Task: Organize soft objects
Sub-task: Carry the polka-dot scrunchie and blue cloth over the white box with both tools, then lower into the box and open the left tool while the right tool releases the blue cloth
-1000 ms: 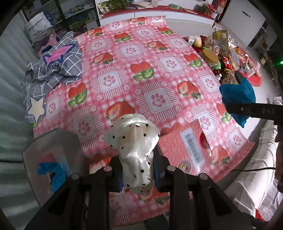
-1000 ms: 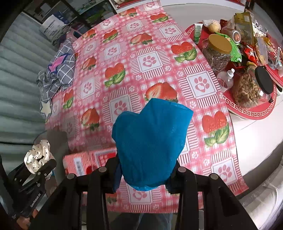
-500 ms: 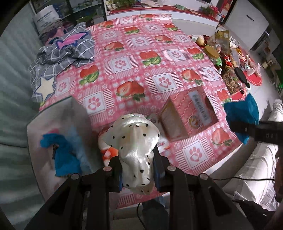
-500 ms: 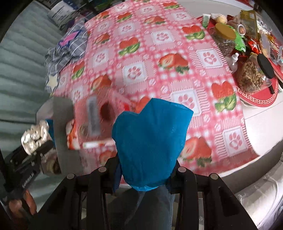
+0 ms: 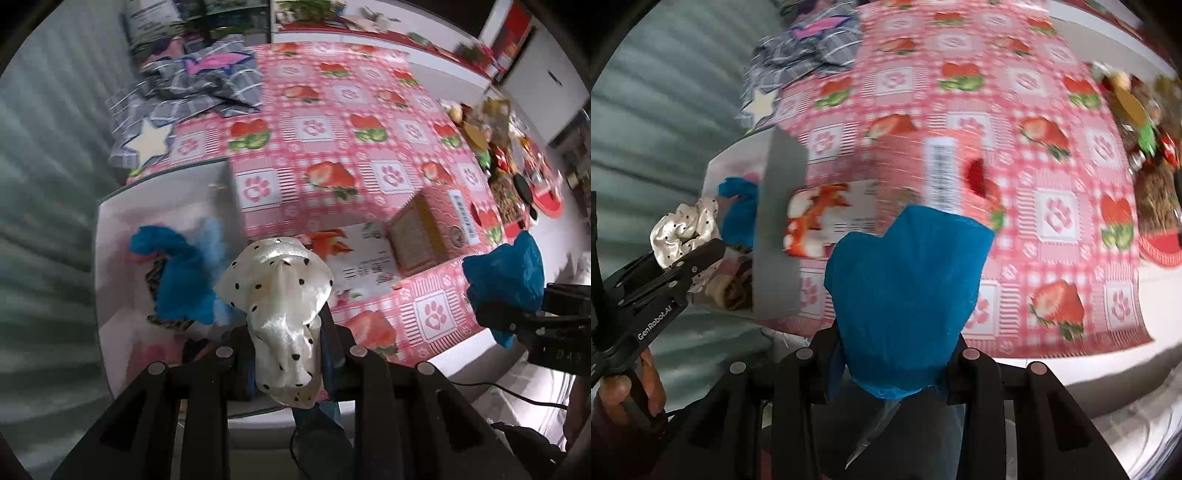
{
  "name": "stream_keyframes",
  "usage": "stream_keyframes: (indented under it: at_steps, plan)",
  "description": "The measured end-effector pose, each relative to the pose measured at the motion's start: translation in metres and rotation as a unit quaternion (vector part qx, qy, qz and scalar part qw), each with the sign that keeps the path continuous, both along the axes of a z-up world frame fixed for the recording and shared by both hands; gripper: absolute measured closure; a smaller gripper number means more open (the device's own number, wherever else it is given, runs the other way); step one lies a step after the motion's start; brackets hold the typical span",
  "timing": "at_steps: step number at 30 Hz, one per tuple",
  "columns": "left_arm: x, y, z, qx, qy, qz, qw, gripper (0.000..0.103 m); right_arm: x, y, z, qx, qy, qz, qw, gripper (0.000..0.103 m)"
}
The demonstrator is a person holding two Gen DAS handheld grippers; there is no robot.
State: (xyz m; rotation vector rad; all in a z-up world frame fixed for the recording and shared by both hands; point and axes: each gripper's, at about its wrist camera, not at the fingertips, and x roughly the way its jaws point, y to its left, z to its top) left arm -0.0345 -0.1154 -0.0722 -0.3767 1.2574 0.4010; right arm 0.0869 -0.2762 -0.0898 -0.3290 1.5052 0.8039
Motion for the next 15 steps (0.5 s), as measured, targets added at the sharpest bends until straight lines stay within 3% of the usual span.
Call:
stream_keyframes:
  at_steps: [15]
  plan:
    - [-0.064,0.049,0.000,-0.007,-0.007,0.112,0.9937,0.075,-0.046,0.094,0.018,0.007,-0.017,0.125,0.992,0.063]
